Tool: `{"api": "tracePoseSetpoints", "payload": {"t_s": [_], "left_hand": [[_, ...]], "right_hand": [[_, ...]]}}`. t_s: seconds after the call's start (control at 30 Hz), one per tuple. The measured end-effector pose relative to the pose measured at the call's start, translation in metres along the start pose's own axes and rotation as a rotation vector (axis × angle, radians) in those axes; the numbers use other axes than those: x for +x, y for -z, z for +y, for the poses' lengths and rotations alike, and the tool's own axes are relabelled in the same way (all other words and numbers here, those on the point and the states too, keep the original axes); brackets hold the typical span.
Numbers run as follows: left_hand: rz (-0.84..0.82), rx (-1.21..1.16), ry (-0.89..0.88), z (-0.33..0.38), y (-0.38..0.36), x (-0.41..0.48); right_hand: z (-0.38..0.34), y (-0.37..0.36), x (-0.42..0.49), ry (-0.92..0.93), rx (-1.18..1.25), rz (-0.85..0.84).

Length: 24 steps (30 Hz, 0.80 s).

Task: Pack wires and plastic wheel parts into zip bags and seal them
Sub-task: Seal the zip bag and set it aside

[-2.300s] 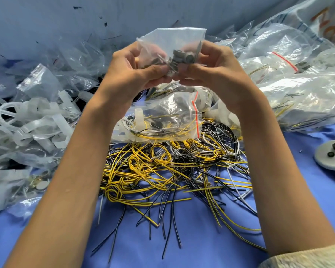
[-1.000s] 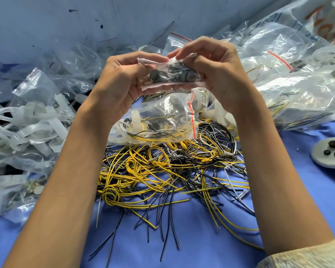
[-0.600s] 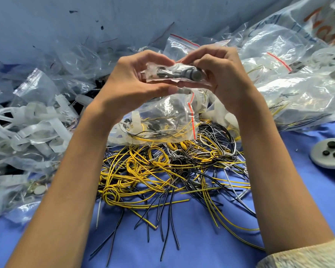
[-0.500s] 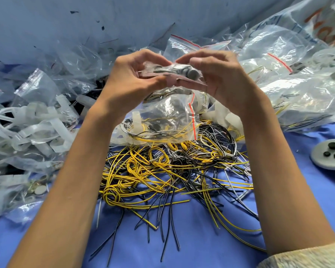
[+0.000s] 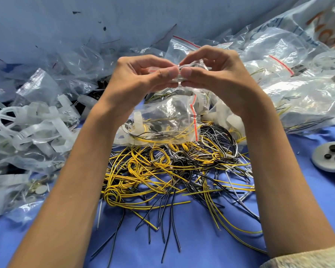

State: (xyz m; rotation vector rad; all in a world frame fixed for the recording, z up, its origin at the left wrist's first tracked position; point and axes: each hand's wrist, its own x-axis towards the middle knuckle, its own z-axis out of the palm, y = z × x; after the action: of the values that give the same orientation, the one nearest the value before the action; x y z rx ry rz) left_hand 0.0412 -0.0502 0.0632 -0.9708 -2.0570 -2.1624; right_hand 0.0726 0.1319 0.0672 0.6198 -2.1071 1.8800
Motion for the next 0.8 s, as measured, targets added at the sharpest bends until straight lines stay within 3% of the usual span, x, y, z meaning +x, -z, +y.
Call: {"api": "tracePoseSetpoints", "payload": {"t_s": [0.37, 0.47, 0.6, 0.8], "left_hand": [[0.014, 0.011, 0.016, 0.002, -0.006, -0.001], [0.025, 0.208, 0.073, 0.000, -0.012, 0.000], [-0.061, 0.664, 0.210, -0.007, -0.017, 0.003], [-0.351, 1.008, 0.015, 0.001, -0.028, -0.001]], "right_hand": [[-0.004, 0.003, -0.002, 0.017, -0.098, 0.021], [-0.004, 0.008, -0.003, -0.019, -0.227, 0.024], [-0.005, 0.028, -0.006, -0.094, -0.465, 0.094], [-0.003, 0.055, -0.010, -0.207, -0.586, 0.431]]}}
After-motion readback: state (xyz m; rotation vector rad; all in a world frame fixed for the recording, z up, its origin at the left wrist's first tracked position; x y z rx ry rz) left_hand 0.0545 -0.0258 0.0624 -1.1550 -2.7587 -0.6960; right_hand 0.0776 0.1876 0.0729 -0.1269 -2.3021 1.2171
